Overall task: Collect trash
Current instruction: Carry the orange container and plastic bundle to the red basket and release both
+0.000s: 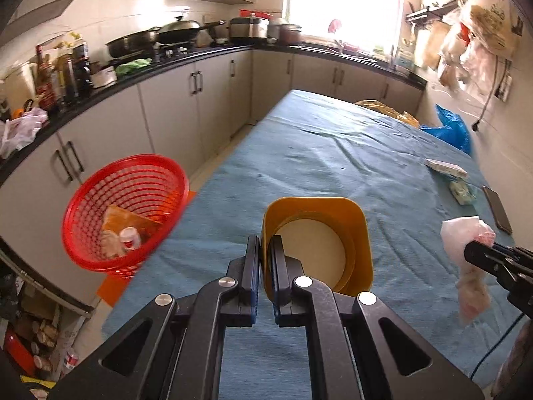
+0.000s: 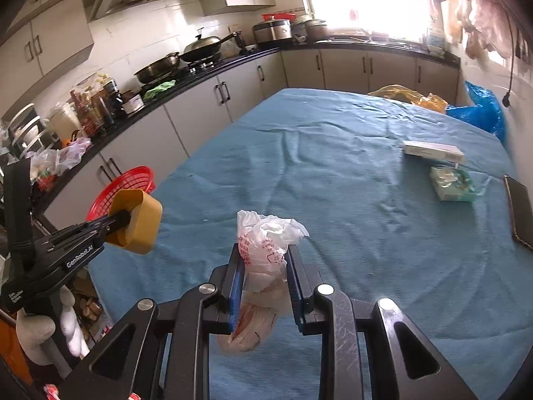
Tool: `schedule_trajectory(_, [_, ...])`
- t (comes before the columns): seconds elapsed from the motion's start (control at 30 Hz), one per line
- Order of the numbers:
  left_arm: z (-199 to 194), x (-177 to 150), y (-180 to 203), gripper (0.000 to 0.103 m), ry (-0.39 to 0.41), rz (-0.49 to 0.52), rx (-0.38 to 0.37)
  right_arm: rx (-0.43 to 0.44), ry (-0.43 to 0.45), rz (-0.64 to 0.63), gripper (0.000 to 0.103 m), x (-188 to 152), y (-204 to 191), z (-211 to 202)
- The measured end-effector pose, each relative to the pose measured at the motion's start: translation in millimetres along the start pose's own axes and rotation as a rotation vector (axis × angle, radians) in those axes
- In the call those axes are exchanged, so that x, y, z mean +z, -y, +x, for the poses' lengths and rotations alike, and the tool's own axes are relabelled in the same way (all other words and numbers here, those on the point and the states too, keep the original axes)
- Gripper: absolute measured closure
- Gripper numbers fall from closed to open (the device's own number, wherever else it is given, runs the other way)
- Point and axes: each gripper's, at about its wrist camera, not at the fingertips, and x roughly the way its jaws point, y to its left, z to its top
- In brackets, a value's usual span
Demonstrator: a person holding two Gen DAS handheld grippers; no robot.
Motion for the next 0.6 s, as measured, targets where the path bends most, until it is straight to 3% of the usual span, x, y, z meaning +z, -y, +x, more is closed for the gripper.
schedule_trajectory(0.6, [-12,-7,-44,0.097,0.024,-0.064,0.046,0.059,-0.028,-0.053,0.076,2,-50,25])
